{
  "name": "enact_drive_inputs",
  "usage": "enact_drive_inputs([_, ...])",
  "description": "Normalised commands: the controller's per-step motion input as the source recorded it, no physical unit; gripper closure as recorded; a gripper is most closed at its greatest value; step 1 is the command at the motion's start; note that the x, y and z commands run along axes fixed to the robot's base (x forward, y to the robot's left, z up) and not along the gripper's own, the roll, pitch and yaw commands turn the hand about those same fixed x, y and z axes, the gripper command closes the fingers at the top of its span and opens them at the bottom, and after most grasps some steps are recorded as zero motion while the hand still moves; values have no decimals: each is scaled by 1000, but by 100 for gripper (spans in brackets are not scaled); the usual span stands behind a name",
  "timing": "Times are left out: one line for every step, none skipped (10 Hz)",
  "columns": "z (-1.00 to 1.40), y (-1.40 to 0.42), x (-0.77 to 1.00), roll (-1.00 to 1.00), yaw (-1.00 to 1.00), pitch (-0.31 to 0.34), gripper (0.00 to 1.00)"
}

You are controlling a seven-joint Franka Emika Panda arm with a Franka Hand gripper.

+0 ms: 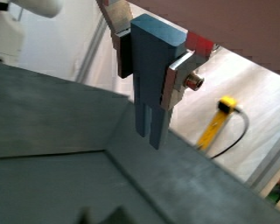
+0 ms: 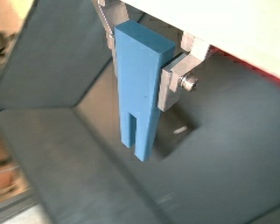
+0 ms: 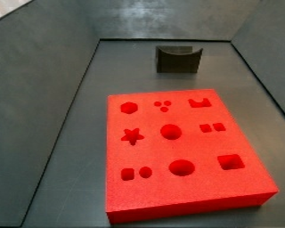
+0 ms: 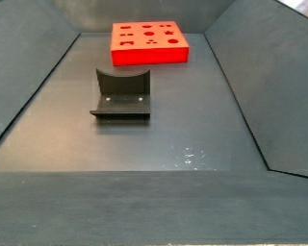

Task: Pick up the double-square object. Move up. Place the double-square object on the fixture. Regrasp the double-square object. Move to above the board. Insert the double-square object.
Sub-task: Move to above the board.

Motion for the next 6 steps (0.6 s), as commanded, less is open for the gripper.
enact_drive_inputs([210, -1000, -862, -1000, -133, -156, 100])
enact_drive_inputs([213, -1000, -889, -1000, -142, -152, 100])
enact_drive_inputs([215, -1000, -928, -1000, -151, -153, 100])
enact_drive_inputs([172, -796, -791, -1000, -159, -154, 100])
enact_drive_inputs([103, -481, -533, -1000, -165, -148, 100])
enact_drive_inputs([44, -209, -275, -1000, -168, -128, 100])
